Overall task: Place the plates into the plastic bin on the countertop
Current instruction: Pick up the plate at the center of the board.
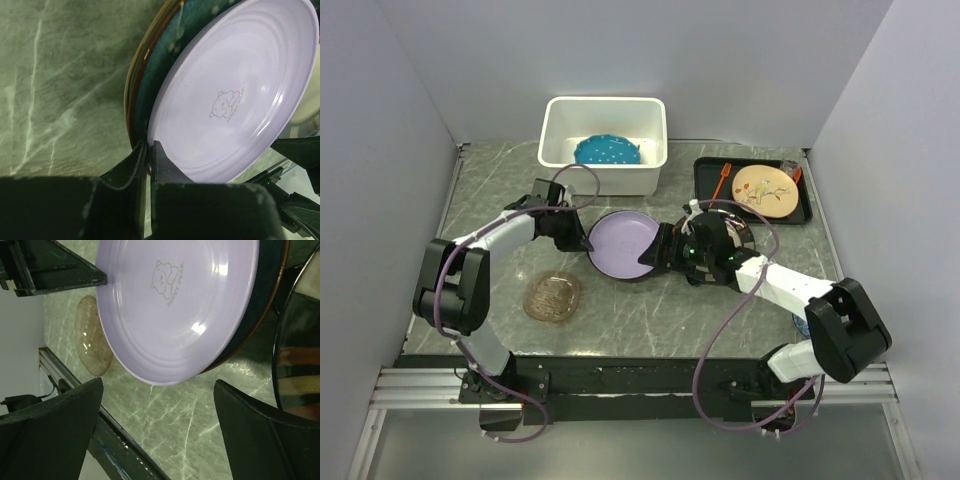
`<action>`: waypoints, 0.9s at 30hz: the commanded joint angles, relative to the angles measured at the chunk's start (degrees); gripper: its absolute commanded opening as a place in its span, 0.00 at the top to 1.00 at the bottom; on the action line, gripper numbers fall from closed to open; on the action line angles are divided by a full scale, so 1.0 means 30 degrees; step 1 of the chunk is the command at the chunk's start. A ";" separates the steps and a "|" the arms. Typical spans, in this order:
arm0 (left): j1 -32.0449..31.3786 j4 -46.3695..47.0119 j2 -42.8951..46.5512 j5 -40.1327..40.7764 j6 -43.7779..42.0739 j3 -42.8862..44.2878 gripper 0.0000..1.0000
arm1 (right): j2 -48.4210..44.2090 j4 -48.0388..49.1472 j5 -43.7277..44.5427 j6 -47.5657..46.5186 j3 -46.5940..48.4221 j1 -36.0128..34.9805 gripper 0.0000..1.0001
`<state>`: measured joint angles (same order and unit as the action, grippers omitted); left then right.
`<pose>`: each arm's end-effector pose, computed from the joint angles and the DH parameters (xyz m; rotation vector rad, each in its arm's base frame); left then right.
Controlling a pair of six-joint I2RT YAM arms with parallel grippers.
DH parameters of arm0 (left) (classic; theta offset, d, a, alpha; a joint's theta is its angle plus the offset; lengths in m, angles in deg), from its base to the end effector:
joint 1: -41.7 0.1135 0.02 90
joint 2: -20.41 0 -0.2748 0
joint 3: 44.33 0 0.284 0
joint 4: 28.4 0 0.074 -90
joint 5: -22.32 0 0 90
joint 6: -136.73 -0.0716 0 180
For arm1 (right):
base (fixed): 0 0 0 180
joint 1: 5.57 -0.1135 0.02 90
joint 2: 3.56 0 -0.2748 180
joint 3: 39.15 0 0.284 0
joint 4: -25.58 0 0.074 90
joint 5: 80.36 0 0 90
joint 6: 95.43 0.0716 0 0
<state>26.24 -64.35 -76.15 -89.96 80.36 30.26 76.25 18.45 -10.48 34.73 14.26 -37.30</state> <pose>0.3679 -0.1299 0.1614 -0.2733 2.6703 -0.8001 0.2792 0.2016 0.1797 -0.0499 2.3279 1.0636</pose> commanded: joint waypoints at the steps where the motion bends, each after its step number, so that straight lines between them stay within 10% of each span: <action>1: -0.0002 -0.0287 0.1626 0.0162 -0.0223 0.0824 0.99 | -0.1202 0.0071 0.0261 -0.0321 0.0384 -0.0118 0.01; 27: -0.0002 -0.2045 0.1774 0.1040 -0.0955 0.3256 0.99 | -0.1496 0.0188 0.0232 -0.0438 0.0911 -0.0060 0.00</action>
<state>26.26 -70.47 -71.10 -87.19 78.83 36.49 73.23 18.01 -10.28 34.10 14.30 -37.30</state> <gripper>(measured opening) 0.079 0.997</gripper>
